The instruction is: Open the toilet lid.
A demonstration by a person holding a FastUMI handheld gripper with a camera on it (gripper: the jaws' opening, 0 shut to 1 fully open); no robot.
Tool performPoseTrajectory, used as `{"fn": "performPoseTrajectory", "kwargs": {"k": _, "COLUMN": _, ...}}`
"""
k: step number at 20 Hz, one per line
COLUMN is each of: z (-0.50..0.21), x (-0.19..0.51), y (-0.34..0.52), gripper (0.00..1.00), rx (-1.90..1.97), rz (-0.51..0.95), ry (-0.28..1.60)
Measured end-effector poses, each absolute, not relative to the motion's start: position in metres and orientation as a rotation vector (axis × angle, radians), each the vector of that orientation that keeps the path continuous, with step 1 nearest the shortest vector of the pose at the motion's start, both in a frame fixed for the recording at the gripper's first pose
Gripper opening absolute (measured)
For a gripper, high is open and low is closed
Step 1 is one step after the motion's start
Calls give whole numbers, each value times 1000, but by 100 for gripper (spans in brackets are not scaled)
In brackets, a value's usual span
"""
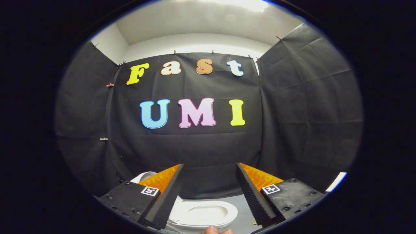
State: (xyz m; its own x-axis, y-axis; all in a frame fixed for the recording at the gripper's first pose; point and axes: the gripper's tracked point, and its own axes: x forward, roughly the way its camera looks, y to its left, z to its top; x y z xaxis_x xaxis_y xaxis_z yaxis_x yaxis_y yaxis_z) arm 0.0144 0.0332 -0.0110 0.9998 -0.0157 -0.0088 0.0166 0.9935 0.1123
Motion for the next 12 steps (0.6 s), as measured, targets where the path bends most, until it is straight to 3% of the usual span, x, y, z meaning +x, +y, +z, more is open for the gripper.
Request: {"fn": "performPoseTrajectory", "kwargs": {"k": 12, "z": -5, "x": 8, "y": 32, "gripper": 98, "rx": 116, "rz": -7, "ry": -21}}
